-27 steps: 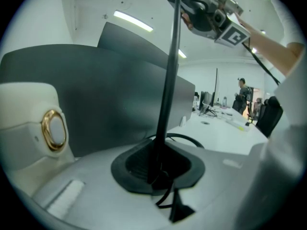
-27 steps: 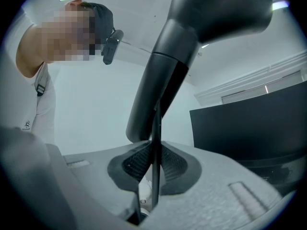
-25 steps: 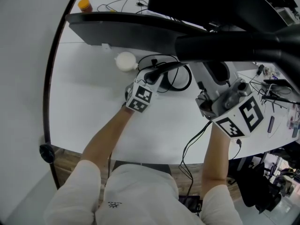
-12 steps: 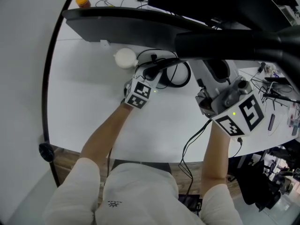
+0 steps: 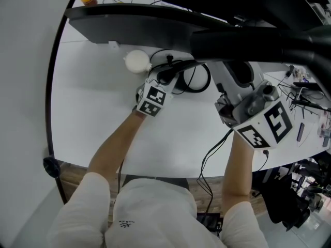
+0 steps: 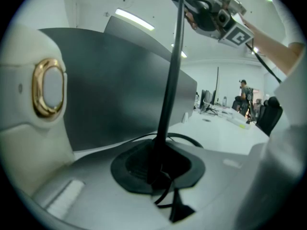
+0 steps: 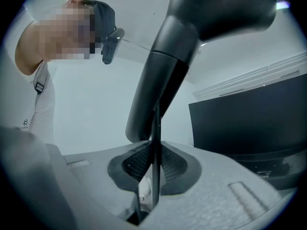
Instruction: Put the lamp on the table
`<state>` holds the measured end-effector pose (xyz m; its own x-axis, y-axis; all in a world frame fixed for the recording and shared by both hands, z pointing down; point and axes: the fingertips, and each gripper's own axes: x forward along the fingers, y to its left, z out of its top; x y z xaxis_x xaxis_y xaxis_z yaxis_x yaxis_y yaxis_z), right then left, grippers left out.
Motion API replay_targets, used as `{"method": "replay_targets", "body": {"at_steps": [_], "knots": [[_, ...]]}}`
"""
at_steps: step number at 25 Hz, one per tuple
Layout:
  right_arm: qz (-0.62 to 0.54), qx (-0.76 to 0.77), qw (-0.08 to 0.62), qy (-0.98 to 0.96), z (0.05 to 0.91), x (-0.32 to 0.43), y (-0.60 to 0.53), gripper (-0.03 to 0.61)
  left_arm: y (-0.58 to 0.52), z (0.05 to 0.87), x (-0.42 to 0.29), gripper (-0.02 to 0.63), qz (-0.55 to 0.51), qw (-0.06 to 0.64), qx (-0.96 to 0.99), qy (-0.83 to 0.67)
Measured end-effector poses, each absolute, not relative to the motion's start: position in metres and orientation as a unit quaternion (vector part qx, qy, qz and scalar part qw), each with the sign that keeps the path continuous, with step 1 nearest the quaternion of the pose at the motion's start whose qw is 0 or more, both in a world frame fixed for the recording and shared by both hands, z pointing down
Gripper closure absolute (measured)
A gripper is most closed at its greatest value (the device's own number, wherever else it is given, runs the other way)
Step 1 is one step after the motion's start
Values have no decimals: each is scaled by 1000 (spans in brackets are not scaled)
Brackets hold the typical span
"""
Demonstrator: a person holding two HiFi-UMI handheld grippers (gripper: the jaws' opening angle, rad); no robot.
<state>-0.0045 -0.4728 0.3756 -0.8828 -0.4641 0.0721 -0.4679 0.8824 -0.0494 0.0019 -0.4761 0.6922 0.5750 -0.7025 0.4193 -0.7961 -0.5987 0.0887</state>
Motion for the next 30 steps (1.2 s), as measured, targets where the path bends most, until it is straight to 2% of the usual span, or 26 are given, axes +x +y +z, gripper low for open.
{"method": "replay_targets", "body": {"at_steps": [25, 30], "knots": [[33, 247, 33, -968, 384, -19, -474, 537, -473, 709, -1, 563, 175, 144, 877, -424], [27, 257, 37, -965, 385, -19, -475, 531, -471, 705, 2, 536, 177, 147, 876, -423]]}}
